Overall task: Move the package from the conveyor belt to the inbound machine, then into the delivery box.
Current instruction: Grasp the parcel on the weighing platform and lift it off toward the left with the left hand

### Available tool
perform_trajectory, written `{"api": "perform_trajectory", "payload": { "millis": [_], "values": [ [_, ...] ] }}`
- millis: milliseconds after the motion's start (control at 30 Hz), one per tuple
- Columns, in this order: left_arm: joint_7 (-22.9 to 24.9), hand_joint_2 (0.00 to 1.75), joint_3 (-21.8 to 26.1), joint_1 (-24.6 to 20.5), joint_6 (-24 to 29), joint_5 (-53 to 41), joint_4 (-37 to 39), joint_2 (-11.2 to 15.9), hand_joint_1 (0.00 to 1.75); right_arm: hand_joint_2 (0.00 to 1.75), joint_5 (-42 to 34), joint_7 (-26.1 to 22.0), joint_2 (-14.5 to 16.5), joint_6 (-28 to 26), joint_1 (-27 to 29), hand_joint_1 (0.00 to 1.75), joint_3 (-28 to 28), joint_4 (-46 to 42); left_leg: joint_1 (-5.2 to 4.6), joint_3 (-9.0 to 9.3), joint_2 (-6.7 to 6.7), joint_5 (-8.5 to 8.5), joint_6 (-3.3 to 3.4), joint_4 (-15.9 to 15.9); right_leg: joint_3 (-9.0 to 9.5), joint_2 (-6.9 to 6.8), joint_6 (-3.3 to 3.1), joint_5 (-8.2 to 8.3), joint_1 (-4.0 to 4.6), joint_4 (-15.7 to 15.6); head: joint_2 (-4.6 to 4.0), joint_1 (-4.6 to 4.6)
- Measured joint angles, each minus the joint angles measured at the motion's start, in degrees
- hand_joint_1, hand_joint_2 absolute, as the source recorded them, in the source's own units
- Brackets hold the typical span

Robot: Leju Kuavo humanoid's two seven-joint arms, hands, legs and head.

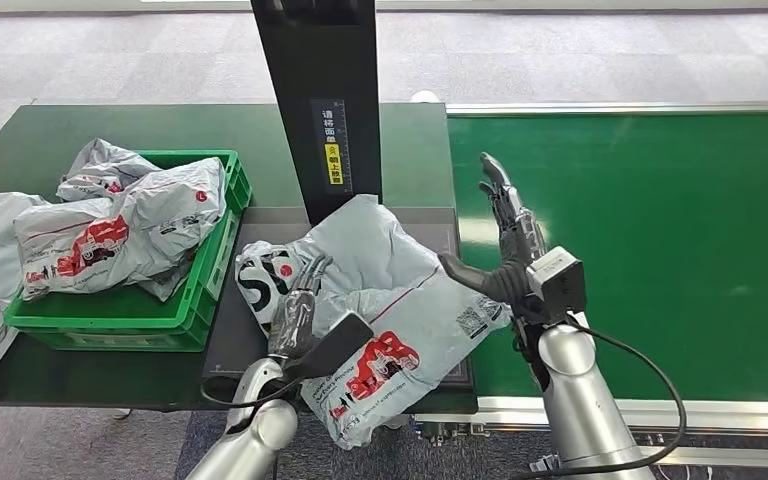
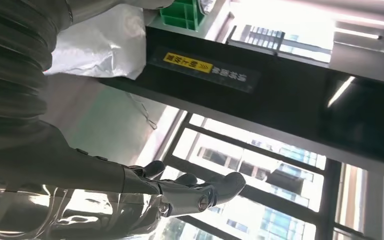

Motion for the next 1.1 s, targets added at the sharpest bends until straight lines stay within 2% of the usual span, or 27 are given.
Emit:
{"api": "perform_trajectory", "payload": {
  "millis": [100,333,367,467,500,700,1100],
  "values": [
    [5.3,1.75,-1.2,-2.7,-4.2,-7.4,4.4,-0.3,0.00,1.75,0.9,1.2,0.0,0.2,1.5,0.00,-1.7,-4.3,0.00,0.06,-0.09,0.00,0.00,0.0,0.11,-0.11,0.00,-0.01,0.00,0.0,0.00,-0.01],
    [7.8,1.75,-1.7,-6.2,-10.0,-13.7,8.3,-1.1,0.00,1.75,2.6,2.2,0.0,-0.2,5.7,0.00,-4.3,-11.7,-0.03,0.37,-0.33,-0.05,0.13,0.0,0.58,-0.40,0.13,-0.12,-0.03,0.0,0.00,0.00],
    [7.9,1.75,-1.7,-6.4,-10.2,-13.9,8.5,-1.2,0.38,1.75,2.7,2.3,0.0,-0.2,6.0,0.00,-4.5,-12.3,-0.04,0.42,-0.33,-0.04,0.15,0.0,0.63,-0.40,0.14,-0.12,-0.04,0.0,0.00,0.00],
    [7.7,1.75,-1.7,-6.8,-11.3,-14.6,9.1,-1.3,1.68,1.75,3.0,2.3,0.0,-0.2,6.7,0.00,-5.0,-13.3,-0.08,0.55,-0.34,0.02,0.23,0.0,0.78,-0.41,0.17,-0.10,-0.11,0.0,0.00,0.00],
    [7.3,1.75,-1.6,-6.8,-11.8,-14.7,9.2,-1.4,1.75,1.75,3.2,2.4,0.0,-0.2,6.8,0.00,-5.2,-13.4,-0.09,0.59,-0.36,0.04,0.26,0.0,0.83,-0.42,0.18,-0.09,-0.13,0.0,0.00,0.00],
    [4.7,1.75,-1.0,-6.3,-12.5,-15.3,9.4,-1.7,1.75,1.75,3.6,2.5,0.0,-0.1,7.5,0.00,-6.9,-13.5,-0.10,0.67,-0.59,0.10,0.34,0.0,0.99,-0.62,0.23,-0.08,-0.18,0.0,0.00,0.00],
    [2.7,1.75,0.6,-5.0,-13.3,-15.6,7.3,-2.0,1.75,1.75,3.8,3.3,0.2,0.7,9.8,0.00,-9.1,-15.6,-0.17,0.70,-0.65,0.09,0.34,0.0,1.00,-0.66,0.24,-0.09,-0.19,0.0,0.00,0.01]
  ]
}}
